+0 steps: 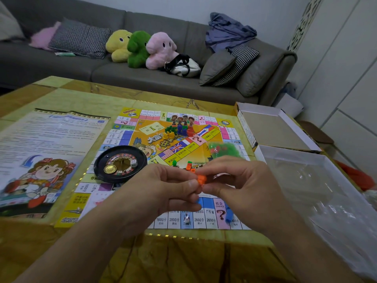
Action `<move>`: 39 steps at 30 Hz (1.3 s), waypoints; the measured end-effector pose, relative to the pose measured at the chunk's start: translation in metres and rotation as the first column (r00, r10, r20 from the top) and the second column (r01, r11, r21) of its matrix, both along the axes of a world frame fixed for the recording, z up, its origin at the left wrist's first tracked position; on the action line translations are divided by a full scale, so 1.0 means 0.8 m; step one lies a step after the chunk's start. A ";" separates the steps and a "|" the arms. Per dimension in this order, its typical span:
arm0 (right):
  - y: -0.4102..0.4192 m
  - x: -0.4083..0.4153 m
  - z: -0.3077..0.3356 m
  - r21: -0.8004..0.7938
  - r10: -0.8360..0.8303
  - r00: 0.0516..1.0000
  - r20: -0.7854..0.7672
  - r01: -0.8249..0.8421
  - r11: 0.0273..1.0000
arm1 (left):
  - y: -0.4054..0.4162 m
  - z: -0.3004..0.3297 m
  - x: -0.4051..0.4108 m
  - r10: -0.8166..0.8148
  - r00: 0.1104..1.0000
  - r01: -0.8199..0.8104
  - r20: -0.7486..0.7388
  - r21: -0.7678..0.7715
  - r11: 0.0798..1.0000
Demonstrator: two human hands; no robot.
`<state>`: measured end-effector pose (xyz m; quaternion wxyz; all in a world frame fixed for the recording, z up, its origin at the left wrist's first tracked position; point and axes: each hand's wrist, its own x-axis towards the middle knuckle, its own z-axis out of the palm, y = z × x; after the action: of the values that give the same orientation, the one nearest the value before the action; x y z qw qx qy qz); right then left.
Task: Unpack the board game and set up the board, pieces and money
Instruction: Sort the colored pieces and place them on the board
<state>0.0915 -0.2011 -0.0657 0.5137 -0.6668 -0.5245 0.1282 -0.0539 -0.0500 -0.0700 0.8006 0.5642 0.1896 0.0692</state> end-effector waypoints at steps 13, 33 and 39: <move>0.002 -0.014 -0.007 -0.012 0.015 0.958 0.285 -0.012 1.000 | 0.013 -0.001 -0.006 -0.071 0.995 0.081 -0.063 0.176 0.981; 0.001 -0.014 -0.008 0.008 -0.014 0.940 0.340 0.012 1.000 | 0.008 -0.007 -0.002 -0.083 0.996 0.084 -0.017 0.207 0.975; 0.004 -0.018 -0.015 0.106 -0.145 0.915 0.376 0.113 0.988 | 0.004 -0.007 0.001 -0.037 0.999 0.029 0.036 0.200 0.979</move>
<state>0.0771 -0.1977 -0.0775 0.4357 -0.6906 -0.5742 -0.0600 -0.0534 -0.0471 -0.0753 0.7445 0.6432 0.1567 0.0857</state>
